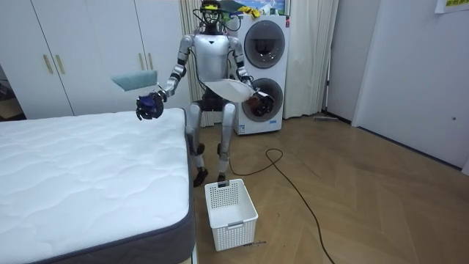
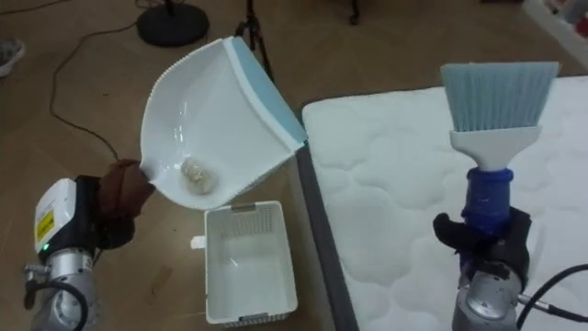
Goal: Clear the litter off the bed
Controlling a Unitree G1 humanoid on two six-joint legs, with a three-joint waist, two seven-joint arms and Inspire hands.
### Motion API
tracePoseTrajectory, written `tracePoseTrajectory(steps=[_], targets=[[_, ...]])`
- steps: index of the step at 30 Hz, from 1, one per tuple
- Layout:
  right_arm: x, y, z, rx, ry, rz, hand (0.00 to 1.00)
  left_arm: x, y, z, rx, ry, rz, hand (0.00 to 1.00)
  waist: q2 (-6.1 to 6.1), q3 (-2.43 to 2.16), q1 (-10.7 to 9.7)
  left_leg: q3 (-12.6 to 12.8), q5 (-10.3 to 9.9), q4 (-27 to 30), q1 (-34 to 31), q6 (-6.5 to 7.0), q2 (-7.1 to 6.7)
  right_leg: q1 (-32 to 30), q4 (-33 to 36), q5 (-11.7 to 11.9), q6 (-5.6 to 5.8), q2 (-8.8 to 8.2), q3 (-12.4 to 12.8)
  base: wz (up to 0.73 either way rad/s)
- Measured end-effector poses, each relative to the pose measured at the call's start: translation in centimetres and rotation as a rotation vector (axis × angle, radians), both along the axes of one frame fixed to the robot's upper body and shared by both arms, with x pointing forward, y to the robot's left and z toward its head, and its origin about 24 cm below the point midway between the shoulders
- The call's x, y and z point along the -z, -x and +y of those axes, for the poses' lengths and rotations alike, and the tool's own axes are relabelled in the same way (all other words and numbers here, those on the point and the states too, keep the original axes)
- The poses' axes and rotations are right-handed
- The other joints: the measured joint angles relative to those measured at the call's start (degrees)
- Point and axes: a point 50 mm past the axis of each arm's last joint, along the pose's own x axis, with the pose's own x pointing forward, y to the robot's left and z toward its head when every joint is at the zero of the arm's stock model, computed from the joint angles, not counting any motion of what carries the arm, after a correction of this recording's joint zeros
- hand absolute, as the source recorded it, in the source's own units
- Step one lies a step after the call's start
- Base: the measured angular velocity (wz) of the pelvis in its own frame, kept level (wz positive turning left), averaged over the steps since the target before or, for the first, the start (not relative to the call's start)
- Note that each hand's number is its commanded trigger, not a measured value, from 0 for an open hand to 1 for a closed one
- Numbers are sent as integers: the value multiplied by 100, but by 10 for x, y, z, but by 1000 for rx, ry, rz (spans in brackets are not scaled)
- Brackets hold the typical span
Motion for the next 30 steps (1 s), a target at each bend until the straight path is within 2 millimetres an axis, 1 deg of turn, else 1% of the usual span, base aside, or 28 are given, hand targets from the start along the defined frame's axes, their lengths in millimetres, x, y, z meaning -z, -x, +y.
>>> tracePoseTrajectory(steps=[1, 2, 3, 4, 5, 6, 7, 8, 9, 10, 11, 12, 13, 16, 19, 23, 24, 27, 28, 29, 30], targets=[[0, 1, -1, 4, 1, 2, 0, -2, 0, 2, 3, -8, -3, 100, 11, 4, -61, -213, -6, 2, 24, 4, -65, 12, 104, 0, -2, 3, 12, 67], [0, 1, -1, 5, 3, 2, 0, -3, -1, 2, 6, -14, -8, 100, 12, 7, -127, -366, 0, 4, 28, -1, -115, -20, 174, -4, -12, 8, 50, 94], [0, 1, -2, 9, 13, 4, 0, -6, -3, 1, 17, -25, -20, 100, 11, 11, -228, -612, 30, -5, 33, -14, -185, -133, 258, -84, -63, 90, 354, 96], [0, 1, -2, 9, 15, 5, 0, -8, -4, 0, 30, -33, -30, 100, 13, 14, -271, -790, 77, -15, 16, -20, -201, -305, 231, -163, -132, 248, 708, 88], [0, 1, -2, 8, 14, 5, 0, -9, -4, -1, 35, -39, -32, 100, 12, 15, -271, -848, 97, -29, 17, -23, -200, -412, 188, -169, -137, 325, 822, 71], [0, 2, -2, 7, 13, 3, 0, -9, -4, -1, 41, -52, -31, 100, -7, 18, -269, -937, 116, -47, 26, -24, -208, -599, -62, -141, -159, 452, 1015, 60], [0, 1, -3, 8, 14, -2, 0, -9, -4, 0, 43, -60, -28, 100, -34, 16, -261, -1040, 119, -51, 41, -29, -246, -724, -376, 50, -201, 541, 1128, 59], [-1, 1, -4, 8, 15, -8, 0, -9, -4, 0, 45, -70, -27, 100, -62, 25, -263, -1086, 119, -61, 65, -31, -287, -780, -491, 283, -231, 540, 1133, 63], [0, 2, -6, 8, 19, -6, 0, -7, -2, 0, 49, -78, -20, 100, -47, 26, -293, -1124, 112, -99, 112, -43, -301, -750, -459, 493, -308, 513, 1096, 61], [-1, 3, -8, 11, 22, -7, 0, -9, -3, 1, 57, -94, -25, 100, -50, 18, -288, -966, 102, -173, 123, -57, -239, -675, -547, 458, -325, 513, 1085, 59], [-2, 2, -8, 9, 25, -13, 0, -9, -3, 1, 58, -98, -28, 100, -43, 20, -284, -853, 98, -208, 108, -62, -191, -675, -559, 458, -326, 518, 1054, 45], [-3, 2, -9, 8, 30, -22, 0, -10, -3, 3, 63, -105, -31, 100, -40, 23, -254, -570, 89, -275, 88, -74, -89, -680, -558, 437, -343, 516, 997, 36], [-4, 2, -11, 6, 33, -26, 0, -10, -3, 3, 65, -111, -29, 100, -48, 21, -225, -365, 73, -309, 88, -85, -17, -694, -556, 413, -365, 517, 939, 31], [-6, 0, -14, -16, 35, -39, 0, -12, -3, 6, 71, -136, -26, 100, -52, 19, -120, -384, 47, -265, 81, -115, 10, -678, -553, 362, -401, 526, 892, 13], [-7, 0, -15, -36, 33, -39, 0, -12, -2, 7, 82, -167, -21, 100, -45, 20, -126, -452, 29, -274, 82, -144, 15, -605, -563, 335, -417, 522, 766, 18], [-5, 0, -15, -63, 28, -32, 0, -10, 0, 8, 87, -183, -5, 100, -28, 25, -120, -473, 12, -264, 84, -155, 15, -574, -564, 315, -426, 522, 730, 10], [-2, 1, -16, -60, 26, -18, 0, -7, 2, 9, 85, -188, 13, 100, -10, 20, -109, -470, 12, -262, 91, -155, 14, -569, -562, 315, -425, 520, 730, 0], [2, 2, -17, -52, 24, 2, 0, 0, 5, 16, 88, -198, 69, 100, 79, 26, -140, -477, 14, -236, 41, -154, 0, -614, -535, 315, -425, 499, 702, 0], [3, 1, -18, -48, 26, 7, 0, 2, 6, 18, 88, -206, 87, 100, 131, 21, -151, -475, 14, -205, -15, -154, -3, -668, -501, 314, -424, 493, 708, 0], [3, 0, -19, -46, 27, 7, 0, 2, 6, 20, 88, -209, 94, 100, 152, 22, -157, -466, 14, -195, -43, -154, -4, -718, -457, 311, -423, 484, 711, -4], [3, -3, -21, -37, 32, 13, 0, 4, 6, 22, 85, -214, 108, 100, 198, 21, -175, -440, 14, -162, -116, -153, -8, -809, -390, 302, -426, 465, 716, -8]])
